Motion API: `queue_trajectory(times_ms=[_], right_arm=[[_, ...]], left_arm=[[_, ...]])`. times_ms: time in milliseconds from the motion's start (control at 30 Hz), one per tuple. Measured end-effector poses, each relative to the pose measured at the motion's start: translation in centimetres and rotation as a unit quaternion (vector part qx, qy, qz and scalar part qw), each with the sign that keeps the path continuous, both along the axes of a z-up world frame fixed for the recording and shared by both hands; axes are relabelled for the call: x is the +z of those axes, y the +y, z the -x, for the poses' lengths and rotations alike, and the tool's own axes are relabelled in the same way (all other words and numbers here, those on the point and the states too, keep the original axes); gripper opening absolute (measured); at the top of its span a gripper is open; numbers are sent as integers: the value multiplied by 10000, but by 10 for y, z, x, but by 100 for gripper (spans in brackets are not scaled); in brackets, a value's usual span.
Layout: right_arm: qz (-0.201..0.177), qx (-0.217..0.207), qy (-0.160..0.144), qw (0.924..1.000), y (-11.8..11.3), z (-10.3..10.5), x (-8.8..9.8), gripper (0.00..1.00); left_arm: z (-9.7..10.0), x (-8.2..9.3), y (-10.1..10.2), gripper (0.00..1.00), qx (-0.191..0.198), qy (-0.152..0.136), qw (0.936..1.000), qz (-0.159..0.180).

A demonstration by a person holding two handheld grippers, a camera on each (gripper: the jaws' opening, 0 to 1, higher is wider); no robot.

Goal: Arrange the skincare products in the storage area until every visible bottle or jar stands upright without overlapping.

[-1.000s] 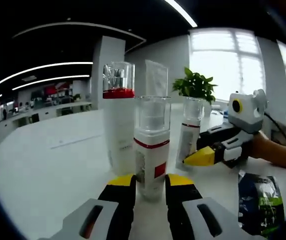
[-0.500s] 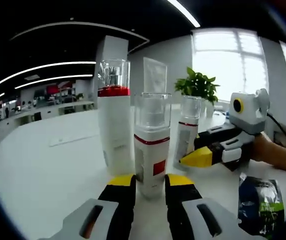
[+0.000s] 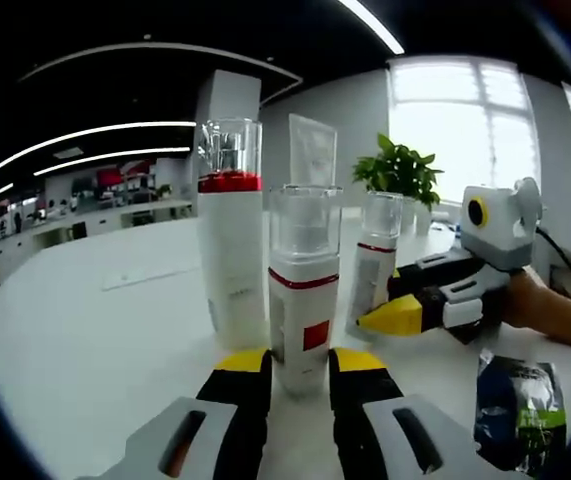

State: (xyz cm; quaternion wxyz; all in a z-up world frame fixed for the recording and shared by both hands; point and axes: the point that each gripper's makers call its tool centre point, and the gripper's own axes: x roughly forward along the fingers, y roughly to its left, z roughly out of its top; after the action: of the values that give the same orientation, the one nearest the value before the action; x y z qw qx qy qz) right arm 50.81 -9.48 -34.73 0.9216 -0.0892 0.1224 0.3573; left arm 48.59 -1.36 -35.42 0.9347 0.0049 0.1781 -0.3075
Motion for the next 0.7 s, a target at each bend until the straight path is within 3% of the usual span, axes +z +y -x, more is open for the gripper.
queue_trajectory(times_ms=[300, 467, 700], right_arm=[[18, 52, 4, 10000, 1, 2, 0, 23], [-37, 126, 23, 9999, 3, 5, 1, 34], [-132, 52, -85, 9999, -2, 1, 8, 35]], left_arm=[[3, 1, 0, 24, -46, -39, 10000, -17], [2, 2, 2, 25, -28, -63, 10000, 4], [2, 3, 3, 33, -18, -93, 10000, 8]])
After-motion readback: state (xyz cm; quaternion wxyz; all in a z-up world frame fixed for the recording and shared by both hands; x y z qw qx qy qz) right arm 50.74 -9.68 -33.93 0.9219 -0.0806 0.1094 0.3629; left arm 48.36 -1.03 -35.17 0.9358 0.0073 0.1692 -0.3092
